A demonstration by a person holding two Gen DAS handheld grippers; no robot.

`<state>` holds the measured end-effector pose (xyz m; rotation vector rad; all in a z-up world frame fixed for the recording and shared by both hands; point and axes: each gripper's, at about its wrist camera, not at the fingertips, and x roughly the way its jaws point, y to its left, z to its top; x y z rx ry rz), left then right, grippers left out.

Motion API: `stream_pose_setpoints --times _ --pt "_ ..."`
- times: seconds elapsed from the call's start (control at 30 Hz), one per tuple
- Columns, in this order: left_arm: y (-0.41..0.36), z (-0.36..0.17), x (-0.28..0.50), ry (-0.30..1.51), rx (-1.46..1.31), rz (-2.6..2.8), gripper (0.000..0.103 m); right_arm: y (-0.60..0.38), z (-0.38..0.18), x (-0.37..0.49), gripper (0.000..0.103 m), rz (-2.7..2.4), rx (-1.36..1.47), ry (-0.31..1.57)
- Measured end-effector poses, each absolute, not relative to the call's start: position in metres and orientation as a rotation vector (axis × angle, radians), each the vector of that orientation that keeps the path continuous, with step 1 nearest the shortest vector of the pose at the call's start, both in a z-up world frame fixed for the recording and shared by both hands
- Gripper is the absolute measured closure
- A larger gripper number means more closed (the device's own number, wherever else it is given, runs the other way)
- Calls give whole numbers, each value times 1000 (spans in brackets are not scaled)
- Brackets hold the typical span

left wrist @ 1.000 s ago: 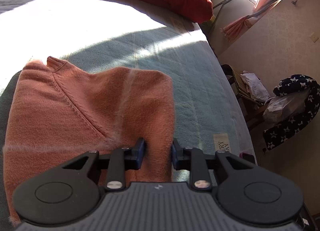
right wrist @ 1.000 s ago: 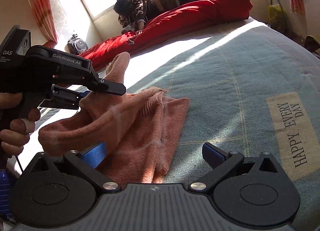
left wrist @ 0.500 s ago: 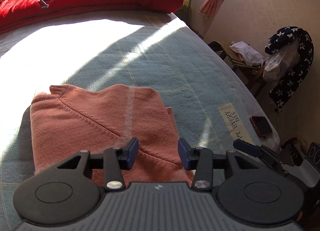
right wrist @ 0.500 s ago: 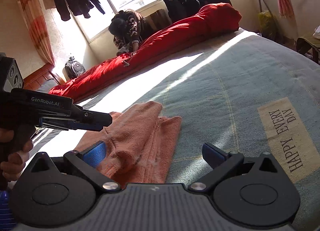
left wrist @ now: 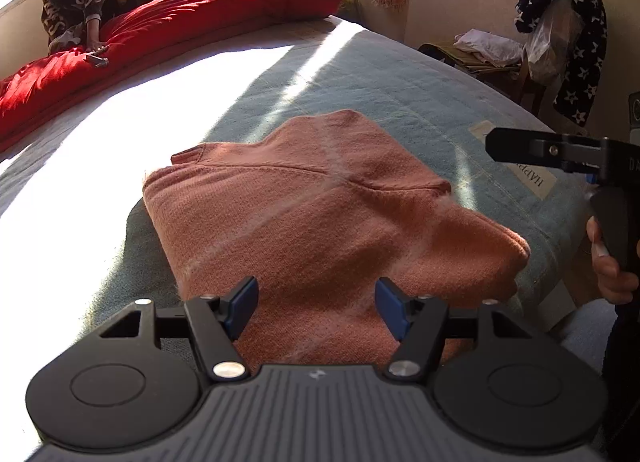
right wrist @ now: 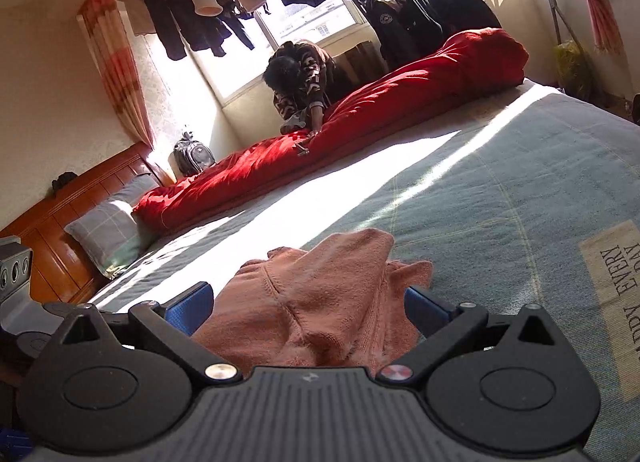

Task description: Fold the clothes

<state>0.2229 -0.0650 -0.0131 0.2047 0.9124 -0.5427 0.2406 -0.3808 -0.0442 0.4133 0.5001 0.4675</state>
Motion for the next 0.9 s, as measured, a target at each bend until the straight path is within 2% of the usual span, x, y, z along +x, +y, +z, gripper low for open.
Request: stream_pose_setpoints --times 0.03,0.1,0.23,0.33,0.47,0.6,0.83,0.9 --pt "-65 -18 225 910 198 -550 37 -377 -44 241 0 475 408 504" --pt "-70 -28 223 938 209 -590 25 -373 -46 242 0 478 400 510" --pt "-91 -32 202 955 318 -722 24 -375 -52 243 0 450 399 477" --pt "-91 -19 199 924 276 -774 23 -384 -56 242 0 424 410 401" --pt "-89 -6 202 825 324 -739 23 -400 -59 254 2 449 541 473" --pt "-83 -15 216 856 287 -707 23 -409 -72 266 10 510 694 540" --pt "-73 -32 214 838 280 -757 21 -398 -86 280 11 566 812 682" --pt "-71 -33 213 822 284 -776 21 -392 -89 282 16 571 821 730"
